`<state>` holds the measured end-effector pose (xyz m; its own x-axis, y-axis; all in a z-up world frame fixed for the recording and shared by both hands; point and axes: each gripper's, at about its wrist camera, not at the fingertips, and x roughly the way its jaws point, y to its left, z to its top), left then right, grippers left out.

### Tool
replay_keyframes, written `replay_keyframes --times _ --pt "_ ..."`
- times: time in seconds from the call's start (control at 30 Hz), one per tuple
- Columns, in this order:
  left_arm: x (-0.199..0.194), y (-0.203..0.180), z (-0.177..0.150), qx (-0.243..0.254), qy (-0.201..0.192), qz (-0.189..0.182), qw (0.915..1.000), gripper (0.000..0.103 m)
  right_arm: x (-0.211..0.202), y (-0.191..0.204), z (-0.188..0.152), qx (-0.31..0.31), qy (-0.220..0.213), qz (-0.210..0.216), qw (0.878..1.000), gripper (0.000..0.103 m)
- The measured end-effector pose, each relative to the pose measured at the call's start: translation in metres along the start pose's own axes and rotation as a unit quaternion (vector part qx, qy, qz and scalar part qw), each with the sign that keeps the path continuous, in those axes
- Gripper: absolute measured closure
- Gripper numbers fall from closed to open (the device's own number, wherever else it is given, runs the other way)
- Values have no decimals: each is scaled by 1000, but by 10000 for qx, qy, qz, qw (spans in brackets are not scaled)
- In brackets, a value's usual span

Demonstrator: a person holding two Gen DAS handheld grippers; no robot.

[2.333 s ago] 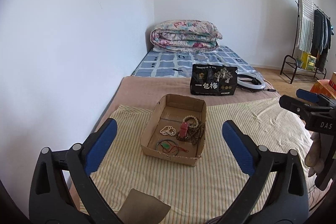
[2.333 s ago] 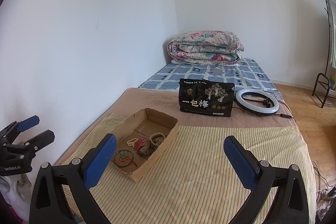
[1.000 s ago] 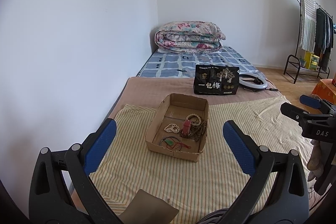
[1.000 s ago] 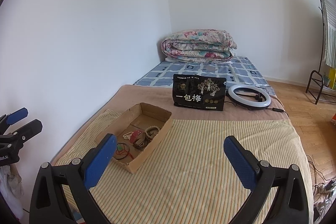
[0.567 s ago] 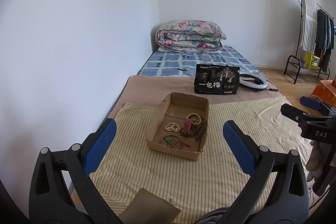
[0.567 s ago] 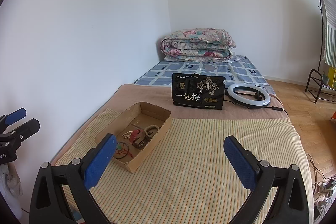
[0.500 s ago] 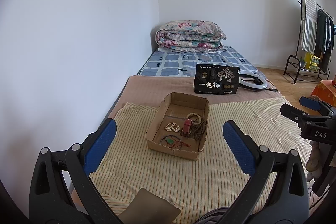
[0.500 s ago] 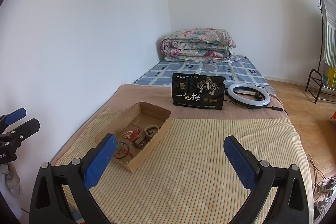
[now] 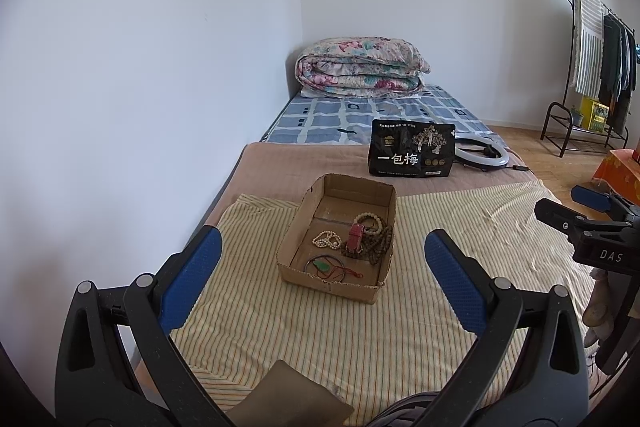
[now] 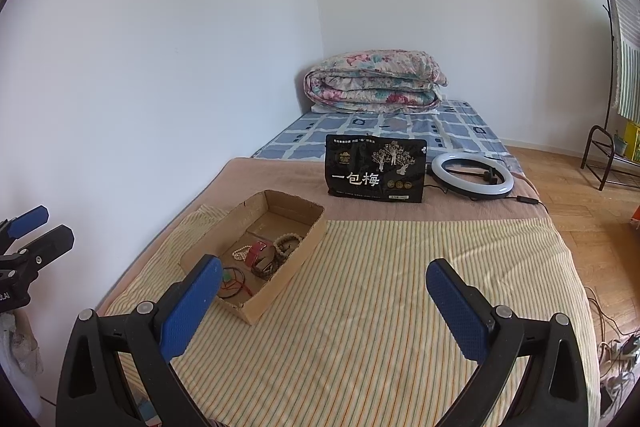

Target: Organize jewelry

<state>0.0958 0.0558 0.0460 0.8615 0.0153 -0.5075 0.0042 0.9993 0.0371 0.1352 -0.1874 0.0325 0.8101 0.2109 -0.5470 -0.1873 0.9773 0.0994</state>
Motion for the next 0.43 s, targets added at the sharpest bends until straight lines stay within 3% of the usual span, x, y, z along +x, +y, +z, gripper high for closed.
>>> replay_keyframes --times 0.43 --pt "-3 0 -2 21 -69 56 10000 0 -2 -6 -3 65 21 -36 10000 0"
